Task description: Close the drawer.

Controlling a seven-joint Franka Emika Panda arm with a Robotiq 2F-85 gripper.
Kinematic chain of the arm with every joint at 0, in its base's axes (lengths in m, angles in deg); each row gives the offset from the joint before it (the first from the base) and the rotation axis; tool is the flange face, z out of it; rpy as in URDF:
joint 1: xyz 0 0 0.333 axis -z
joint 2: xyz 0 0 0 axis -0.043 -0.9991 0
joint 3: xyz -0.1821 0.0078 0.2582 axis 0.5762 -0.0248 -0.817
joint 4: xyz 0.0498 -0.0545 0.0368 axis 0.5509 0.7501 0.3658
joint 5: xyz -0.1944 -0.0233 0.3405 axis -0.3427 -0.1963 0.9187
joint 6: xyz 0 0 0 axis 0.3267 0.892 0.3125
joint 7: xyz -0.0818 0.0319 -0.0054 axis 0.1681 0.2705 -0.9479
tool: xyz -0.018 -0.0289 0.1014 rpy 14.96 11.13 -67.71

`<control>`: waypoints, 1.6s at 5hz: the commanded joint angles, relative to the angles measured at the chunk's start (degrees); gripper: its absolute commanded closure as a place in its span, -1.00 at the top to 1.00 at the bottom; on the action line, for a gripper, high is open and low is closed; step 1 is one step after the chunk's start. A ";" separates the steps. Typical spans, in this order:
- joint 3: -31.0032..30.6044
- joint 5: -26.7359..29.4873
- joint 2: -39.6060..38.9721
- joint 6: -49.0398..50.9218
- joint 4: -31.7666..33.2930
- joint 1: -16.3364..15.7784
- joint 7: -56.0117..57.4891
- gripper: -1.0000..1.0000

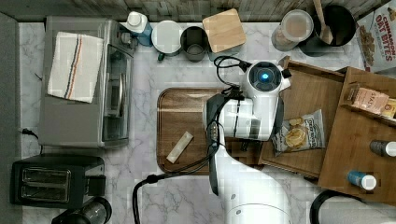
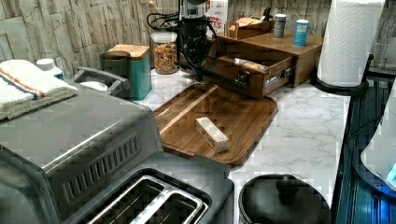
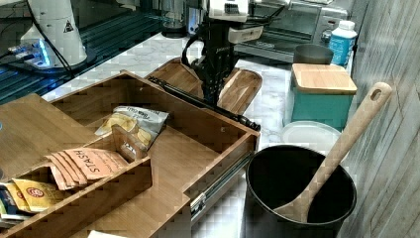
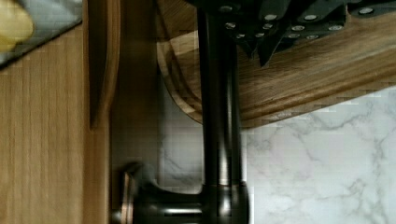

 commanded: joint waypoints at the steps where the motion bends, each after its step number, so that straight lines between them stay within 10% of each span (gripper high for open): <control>1: 6.44 4.09 -0.92 3.85 -13.44 12.12 20.23 -1.00; 4: 13.40 1.36 2.79 -5.15 -5.34 18.11 17.61 -1.00; 8: 18.81 -0.40 3.51 -6.86 -1.93 16.13 13.36 -1.00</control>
